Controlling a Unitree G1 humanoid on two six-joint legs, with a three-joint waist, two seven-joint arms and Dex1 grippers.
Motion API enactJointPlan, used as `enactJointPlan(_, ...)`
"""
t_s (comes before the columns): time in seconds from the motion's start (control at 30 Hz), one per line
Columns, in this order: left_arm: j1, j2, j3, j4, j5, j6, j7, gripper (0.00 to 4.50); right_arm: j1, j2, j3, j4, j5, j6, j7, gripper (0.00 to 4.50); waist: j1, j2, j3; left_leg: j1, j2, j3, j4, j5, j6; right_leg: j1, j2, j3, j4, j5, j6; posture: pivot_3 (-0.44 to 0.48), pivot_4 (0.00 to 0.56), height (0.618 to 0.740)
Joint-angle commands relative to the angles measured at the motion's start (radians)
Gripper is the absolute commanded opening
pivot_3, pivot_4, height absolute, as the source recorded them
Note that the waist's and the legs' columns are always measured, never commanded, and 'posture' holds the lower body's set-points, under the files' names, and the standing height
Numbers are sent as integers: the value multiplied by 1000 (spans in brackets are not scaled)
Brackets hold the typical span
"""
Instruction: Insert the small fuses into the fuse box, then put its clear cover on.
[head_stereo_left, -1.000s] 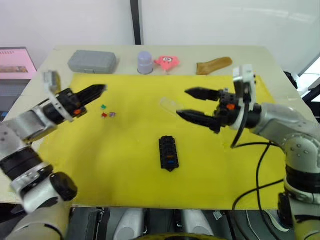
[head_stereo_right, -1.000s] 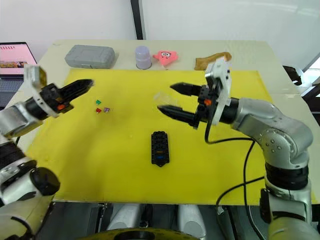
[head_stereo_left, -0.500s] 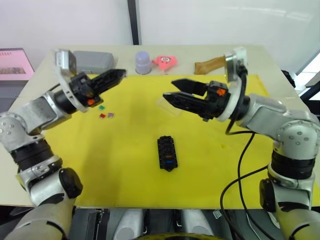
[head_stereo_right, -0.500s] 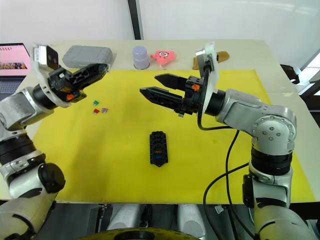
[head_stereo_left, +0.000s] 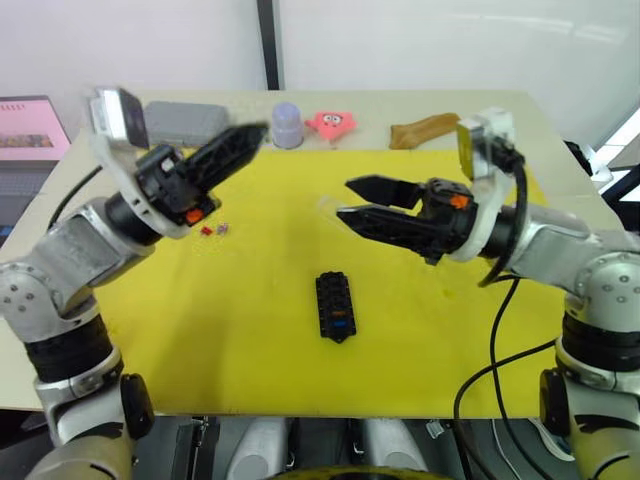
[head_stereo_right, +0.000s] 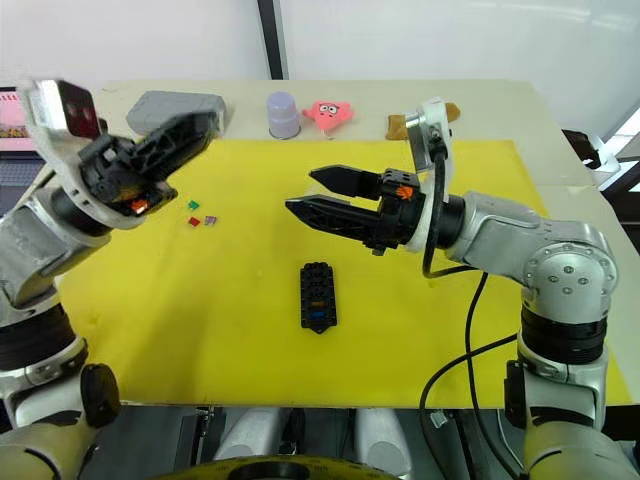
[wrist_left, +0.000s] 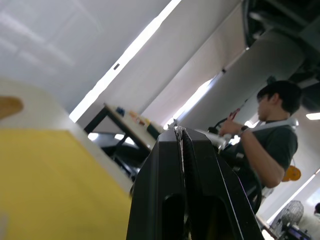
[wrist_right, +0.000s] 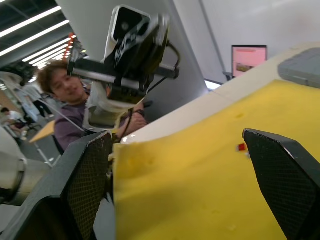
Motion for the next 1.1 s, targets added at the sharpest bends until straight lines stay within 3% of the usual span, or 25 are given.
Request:
enactJointPlan(0.03, -79, -63, -42, -57, -18, -76, 92, 62, -29, 14, -17, 5, 64, -44, -40, 4500, 2, 0, 0, 0, 0, 0, 0, 0, 0, 0, 0, 0, 0, 0, 0, 0, 150, 740)
enactJointPlan(0.27, -110, -89, -42, -46, -18, -77, 127, 62, -43, 42, -15, 18, 128, -107, -119, 4500, -8, 0, 0, 1, 1, 0, -1, 0, 0, 0, 1, 0, 0, 0, 0, 0, 150, 740)
enactJointPlan(0.53, -304, -307, 94, 50, -18, -121, 344, 62, -91, 180, 1, 60, 143, -250, -355, 4500, -1, 0, 0, 0, 0, 0, 0, 0, 0, 0, 1, 0, 0, 0, 0, 0, 150, 740)
enactJointPlan(0.63, -348, -348, 143, 76, -18, -95, 391, 62, -108, 218, 12, 69, 114, -282, -401, 4500, -2, 0, 0, 0, 0, 0, 0, 0, 0, 0, 1, 0, 0, 0, 0, 0, 150, 740)
enactJointPlan(0.8, -342, -365, 152, 93, -18, -37, 381, 62, -152, 257, 25, 88, 61, -314, -439, 4500, -8, 0, 0, 0, 1, 1, 0, 0, 0, -1, 2, 0, 0, 0, 0, 0, 150, 740)
enactJointPlan(0.97, -282, -310, 131, 108, -18, 22, 347, 62, -168, 266, 37, 96, 20, -316, -439, 4500, -8, 0, 0, 0, 1, 1, 0, 0, 0, -1, 2, 0, 0, 0, 0, 0, 150, 740)
enactJointPlan(1.1, -178, -218, -62, 322, 22, 107, 192, 62, -148, 237, 33, 91, -5, -292, -424, 4500, -3, 0, 0, 1, 0, 0, -1, 0, 0, 0, 2, 0, 0, 0, 0, 0, 150, 740)
